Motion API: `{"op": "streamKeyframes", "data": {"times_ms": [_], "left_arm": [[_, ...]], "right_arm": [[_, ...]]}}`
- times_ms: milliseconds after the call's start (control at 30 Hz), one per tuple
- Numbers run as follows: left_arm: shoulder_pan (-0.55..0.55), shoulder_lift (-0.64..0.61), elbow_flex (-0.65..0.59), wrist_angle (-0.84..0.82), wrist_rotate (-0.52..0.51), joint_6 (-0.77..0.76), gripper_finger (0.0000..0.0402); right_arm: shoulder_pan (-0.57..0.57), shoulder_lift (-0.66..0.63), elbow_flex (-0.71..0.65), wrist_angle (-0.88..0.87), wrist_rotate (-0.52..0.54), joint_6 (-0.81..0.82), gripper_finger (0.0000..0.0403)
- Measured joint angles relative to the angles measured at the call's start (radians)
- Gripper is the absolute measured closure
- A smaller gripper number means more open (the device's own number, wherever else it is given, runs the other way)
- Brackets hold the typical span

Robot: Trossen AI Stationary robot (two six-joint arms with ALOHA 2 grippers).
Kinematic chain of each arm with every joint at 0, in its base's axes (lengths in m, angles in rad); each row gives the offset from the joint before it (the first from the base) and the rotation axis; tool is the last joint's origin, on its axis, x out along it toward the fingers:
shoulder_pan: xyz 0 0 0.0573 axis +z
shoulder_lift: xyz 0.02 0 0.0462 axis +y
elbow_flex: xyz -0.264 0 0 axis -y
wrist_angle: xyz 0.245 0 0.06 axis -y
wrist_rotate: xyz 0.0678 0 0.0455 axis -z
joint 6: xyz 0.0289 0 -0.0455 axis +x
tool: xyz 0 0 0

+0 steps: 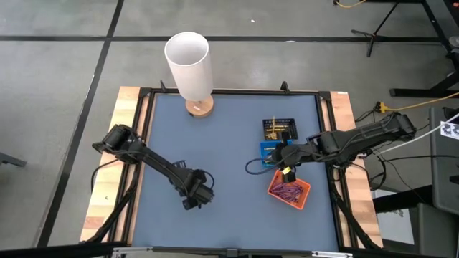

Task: Sort crayons
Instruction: Put the green crayon into the blue bin

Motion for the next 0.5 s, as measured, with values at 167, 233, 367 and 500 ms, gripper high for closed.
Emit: {"op": "streamKeyframes", "data": {"times_ms": [167,233,367,500], "left_arm": [[0.011,-0.013,-0.070,0.097,0.021,0.005,0.0311],[0.016,-0.013,-0.095,0.106,0.024,0.006,0.0312],[0.038,-0.014,-0.149,0.161,0.034,0.009,0.0312],[0.056,-0.017,-0.161,0.171,0.046,0.033,0.0312]], "right_arm": [[0.000,0.000,0.000,0.001,0.000,0.000,0.0274],[0.000,0.000,0.000,0.000,0.000,0.000,0.0274],[0.000,0.000,0.000,0.001,0.000,0.000,0.0274],[0.000,0.000,0.000,0.000,0.000,-0.001,0.0274]]}}
